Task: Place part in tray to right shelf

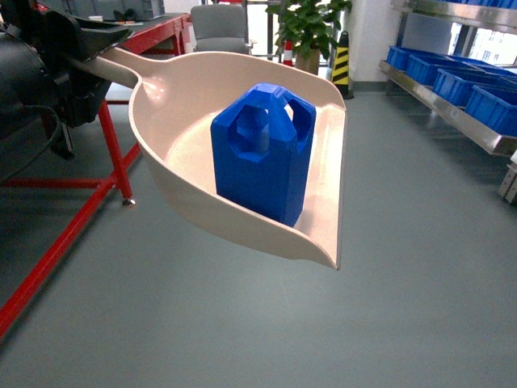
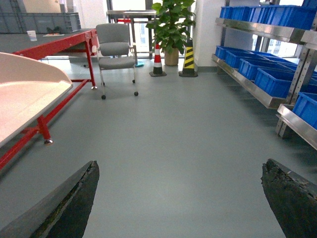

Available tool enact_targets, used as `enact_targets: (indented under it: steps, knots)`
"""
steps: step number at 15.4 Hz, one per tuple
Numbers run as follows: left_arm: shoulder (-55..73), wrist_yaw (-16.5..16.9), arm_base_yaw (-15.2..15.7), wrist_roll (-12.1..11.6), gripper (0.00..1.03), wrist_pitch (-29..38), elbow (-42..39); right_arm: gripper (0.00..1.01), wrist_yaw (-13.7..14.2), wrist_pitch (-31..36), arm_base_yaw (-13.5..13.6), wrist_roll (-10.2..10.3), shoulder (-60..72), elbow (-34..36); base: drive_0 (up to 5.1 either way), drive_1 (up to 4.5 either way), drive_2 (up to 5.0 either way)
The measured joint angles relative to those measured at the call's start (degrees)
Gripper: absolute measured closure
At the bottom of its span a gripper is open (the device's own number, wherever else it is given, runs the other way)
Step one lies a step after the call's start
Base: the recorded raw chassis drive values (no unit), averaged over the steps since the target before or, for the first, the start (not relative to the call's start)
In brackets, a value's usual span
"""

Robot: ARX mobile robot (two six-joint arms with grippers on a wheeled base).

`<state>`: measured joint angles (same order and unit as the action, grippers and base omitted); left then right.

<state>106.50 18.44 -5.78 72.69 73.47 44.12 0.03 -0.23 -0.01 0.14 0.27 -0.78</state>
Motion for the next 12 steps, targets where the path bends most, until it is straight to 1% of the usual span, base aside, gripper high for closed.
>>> enact_targets:
  steps: [12]
  knots:
    - [0.0,0.0,0.0,0.0,0.9,-0.2,0.0,0.03,0.0,0.0,0.0,0.0,0.0,0.0,0.0,4.19,-4.2]
